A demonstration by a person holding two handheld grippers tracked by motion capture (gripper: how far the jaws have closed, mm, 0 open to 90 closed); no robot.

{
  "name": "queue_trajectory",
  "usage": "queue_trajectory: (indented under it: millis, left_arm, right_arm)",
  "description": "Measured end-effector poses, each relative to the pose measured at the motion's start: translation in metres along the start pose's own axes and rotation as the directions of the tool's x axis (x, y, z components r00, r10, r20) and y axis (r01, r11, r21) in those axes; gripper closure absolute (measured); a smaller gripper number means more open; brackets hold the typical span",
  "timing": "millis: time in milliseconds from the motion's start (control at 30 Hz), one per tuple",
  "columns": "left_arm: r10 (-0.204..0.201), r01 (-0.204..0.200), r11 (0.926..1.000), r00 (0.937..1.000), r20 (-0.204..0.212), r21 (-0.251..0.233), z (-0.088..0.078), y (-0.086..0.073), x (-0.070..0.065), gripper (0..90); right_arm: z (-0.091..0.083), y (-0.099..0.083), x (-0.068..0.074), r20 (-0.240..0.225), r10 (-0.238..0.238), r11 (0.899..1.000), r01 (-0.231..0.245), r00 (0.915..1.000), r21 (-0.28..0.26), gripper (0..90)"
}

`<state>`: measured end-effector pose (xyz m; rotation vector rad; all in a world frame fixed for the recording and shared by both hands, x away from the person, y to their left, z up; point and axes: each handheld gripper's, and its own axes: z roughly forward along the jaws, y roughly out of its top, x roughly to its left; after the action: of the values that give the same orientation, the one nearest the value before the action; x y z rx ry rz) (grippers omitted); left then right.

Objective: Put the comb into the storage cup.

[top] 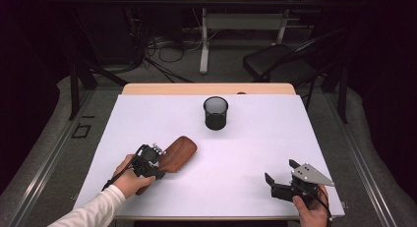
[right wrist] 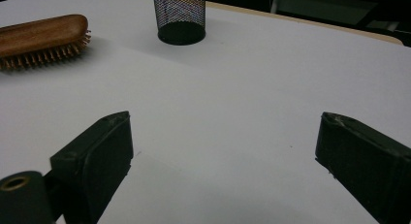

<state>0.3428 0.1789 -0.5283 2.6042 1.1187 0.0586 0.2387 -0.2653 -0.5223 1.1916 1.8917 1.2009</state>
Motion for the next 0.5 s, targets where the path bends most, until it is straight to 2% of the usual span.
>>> queue_trajectory:
  millis: [500]
  left_arm:
    - [-0.015,0.015,0.9994,0.9997,0.021,-0.031,-0.0042,0.0006,0.0014,72.6]
  right_arm:
    - [0.0002,-0.0001,0.0,0.001,-0.001,1.0,0.001,1.0,0.001,6.2]
